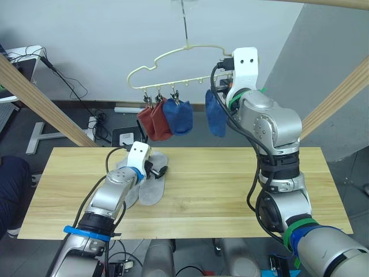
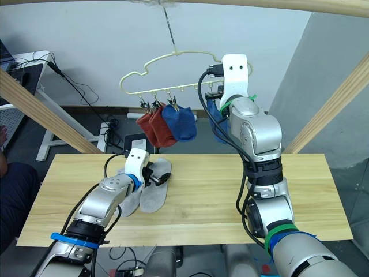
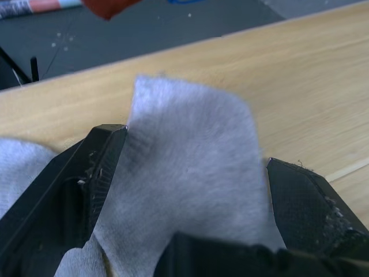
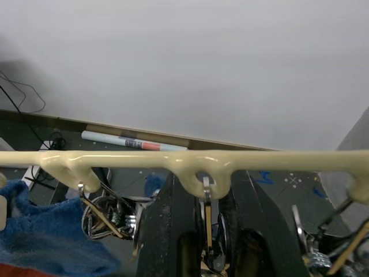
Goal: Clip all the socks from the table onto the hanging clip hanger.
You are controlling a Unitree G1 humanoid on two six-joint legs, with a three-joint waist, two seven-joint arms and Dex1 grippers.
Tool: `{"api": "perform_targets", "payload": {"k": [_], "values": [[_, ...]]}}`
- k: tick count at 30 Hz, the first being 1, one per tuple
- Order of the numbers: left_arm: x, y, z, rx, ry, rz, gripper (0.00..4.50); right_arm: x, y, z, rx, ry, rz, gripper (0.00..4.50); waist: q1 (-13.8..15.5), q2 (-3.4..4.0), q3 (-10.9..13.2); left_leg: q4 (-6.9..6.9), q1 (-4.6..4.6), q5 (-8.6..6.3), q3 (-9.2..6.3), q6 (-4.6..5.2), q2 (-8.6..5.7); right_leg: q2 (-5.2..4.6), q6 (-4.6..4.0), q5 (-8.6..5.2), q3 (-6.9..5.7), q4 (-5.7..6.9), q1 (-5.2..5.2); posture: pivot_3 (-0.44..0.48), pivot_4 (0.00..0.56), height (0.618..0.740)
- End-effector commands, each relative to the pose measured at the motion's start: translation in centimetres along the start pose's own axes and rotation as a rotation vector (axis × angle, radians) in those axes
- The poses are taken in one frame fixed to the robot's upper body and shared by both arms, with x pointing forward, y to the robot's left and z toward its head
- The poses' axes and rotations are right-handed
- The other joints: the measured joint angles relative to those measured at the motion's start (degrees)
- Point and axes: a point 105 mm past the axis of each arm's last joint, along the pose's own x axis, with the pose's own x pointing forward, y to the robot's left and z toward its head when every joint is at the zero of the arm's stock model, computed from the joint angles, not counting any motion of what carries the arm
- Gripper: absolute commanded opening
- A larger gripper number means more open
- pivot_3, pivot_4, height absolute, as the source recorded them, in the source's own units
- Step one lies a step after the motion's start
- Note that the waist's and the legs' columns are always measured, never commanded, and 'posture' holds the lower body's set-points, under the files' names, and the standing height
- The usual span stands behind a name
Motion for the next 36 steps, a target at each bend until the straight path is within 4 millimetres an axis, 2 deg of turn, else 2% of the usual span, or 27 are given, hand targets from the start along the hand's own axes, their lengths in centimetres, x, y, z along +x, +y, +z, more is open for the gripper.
{"api": "perform_targets", "payload": {"k": [1, 5, 9, 10, 13, 24, 25, 31, 36], "values": [[0.3, 0.1, -0.4, -0.032, 0.015, 0.006, 4.47, -0.7, -0.2, 1.6, 0.004, -0.065, -0.012, 0.09, 0.0, 0.0, 0.0, 0.0, 0.0, 0.0, 0.0, 0.0, 0.0, 0.0, 0.0, 0.0, 0.0, 0.0, 0.0, -0.13, 0.336, 0.74], [0.5, -0.4, -1.7, -0.065, 0.062, -0.003, 4.47, -0.8, -0.3, 1.7, 0.003, -0.066, -0.013, 0.09, -0.03, 0.0, 0.0, 0.0, 0.0, 0.0, 0.0, 0.0, 0.0, 0.0, 0.0, 0.0, 0.0, 0.01, 0.01, -0.134, 0.335, 0.74], [0.5, -0.5, -2.1, -0.076, 0.074, -0.009, 4.47, -0.8, -0.2, 1.7, 0.004, -0.066, -0.013, 0.09, -0.05, 0.0, 0.0, 0.0, 0.04, 0.0, 0.0, 0.0, 0.0, 0.0, 0.0, 0.0, 0.01, 0.02, 0.02, -0.134, 0.335, 0.74], [0.5, -0.5, -2.1, -0.076, 0.078, -0.006, 4.29, -0.8, -0.2, 1.7, 0.003, -0.067, -0.013, 0.09, -0.05, 0.0, 0.0, 0.0, 0.04, 0.0, 0.0, 0.0, 0.0, 0.0, 0.0, 0.0, 0.01, 0.02, 0.03, -0.137, 0.333, 0.74], [0.5, -0.5, -2.3, -0.064, 0.089, -0.009, 3.61, -0.9, -0.3, 1.7, 0.005, -0.067, -0.016, 0.09, -0.07, 0.0, 0.0, 0.0, 0.07, 0.0, 0.0, 0.0, 0.0, 0.0, 0.01, 0.0, 0.01, 0.02, 0.04, -0.137, 0.333, 0.74], [0.5, -0.9, -2.5, -0.05, 0.096, -0.02, 0.22, -0.9, -0.2, 1.7, 0.006, -0.065, -0.015, 0.09, -0.08, 0.0, 0.0, -0.01, 0.11, 0.0, 0.01, 0.0, 0.0, 0.0, 0.01, -0.01, 0.02, 0.04, 0.05, -0.133, 0.334, 0.74], [0.4, -1.2, -2.5, -0.052, 0.094, -0.03, 0.02, -0.8, -0.2, 1.7, 0.007, -0.065, -0.015, 0.09, -0.08, 0.0, 0.0, -0.01, 0.11, 0.0, 0.01, 0.0, 0.0, 0.0, 0.01, -0.01, 0.02, 0.04, 0.05, -0.132, 0.334, 0.74], [0.1, -1.8, -2.0, -0.068, 0.069, -0.066, 0.02, -0.8, -0.2, 1.8, 0.01, -0.065, -0.015, 0.09, -0.08, 0.0, 0.0, -0.02, 0.1, 0.0, 0.02, 0.0, 0.0, 0.0, 0.02, -0.01, 0.04, 0.02, 0.05, -0.132, 0.334, 0.74], [-0.6, -3.8, 1.1, -0.094, -0.058, -0.194, 0.02, -0.8, -0.1, 2.0, 0.02, -0.063, -0.011, 0.09, -0.08, 0.0, 0.01, -0.03, 0.09, 0.0, 0.02, 0.0, 0.0, 0.0, 0.02, -0.01, 0.03, 0.0, 0.05, -0.131, 0.335, 0.74]]}}
